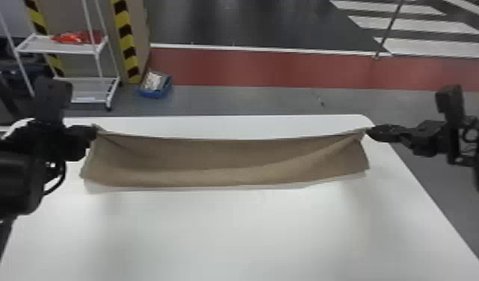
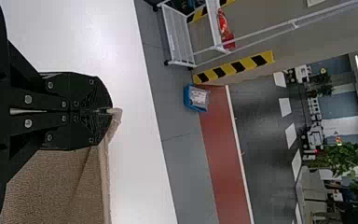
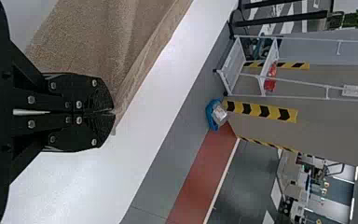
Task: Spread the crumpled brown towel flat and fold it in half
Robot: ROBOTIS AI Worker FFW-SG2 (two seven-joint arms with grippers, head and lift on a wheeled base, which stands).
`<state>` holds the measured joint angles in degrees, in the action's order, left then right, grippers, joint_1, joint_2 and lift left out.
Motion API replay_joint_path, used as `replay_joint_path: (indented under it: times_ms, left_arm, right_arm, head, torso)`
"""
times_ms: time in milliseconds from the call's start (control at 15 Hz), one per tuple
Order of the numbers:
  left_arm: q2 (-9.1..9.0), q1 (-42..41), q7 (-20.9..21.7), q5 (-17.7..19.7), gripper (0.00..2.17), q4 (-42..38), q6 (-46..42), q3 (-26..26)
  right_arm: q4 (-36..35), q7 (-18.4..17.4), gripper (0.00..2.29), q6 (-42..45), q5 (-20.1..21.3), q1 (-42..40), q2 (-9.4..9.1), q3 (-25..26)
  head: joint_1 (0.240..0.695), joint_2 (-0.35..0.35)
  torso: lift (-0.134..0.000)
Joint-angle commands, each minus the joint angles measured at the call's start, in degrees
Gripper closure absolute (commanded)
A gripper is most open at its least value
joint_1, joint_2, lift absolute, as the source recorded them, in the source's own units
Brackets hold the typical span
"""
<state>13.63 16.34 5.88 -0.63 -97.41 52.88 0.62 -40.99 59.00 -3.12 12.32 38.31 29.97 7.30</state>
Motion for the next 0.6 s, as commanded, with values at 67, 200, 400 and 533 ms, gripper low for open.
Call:
replay_joint_path:
  times_ms: [67,200,400,533]
  left_arm:
    - [0.26,0.54,-0.08,-0.07,1.42,0.02,-0.01,-0.01]
    - [0.08,1.06,-0.17,0.02,1.42,1.96,-0.01,0.17]
    - [-0.01,1.59,-0.52,-0.07,1.42,5.12,-3.52,1.49]
    - [-0.18,1.59,-0.61,-0.07,1.42,6.26,-4.93,1.49]
  right_arm:
    - [0.56,-1.26,1.25,0.17,-0.54,0.28,0.0,0.09]
    - [2.49,-2.66,1.25,2.11,-0.45,1.24,-0.52,-0.35]
    - [3.02,-4.86,1.25,2.63,-0.19,1.24,-1.93,-0.71]
    - [3.11,-6.53,1.0,4.04,0.16,0.71,-3.07,-0.79]
  head:
    - [0.652,-0.108]
    - [0.648,-0.108]
    - [0.647,-0.103]
    - [0.649,-0.1]
  torso:
    - [-0.125]
    - [-0.125]
    - [-0.125]
    - [-0.125]
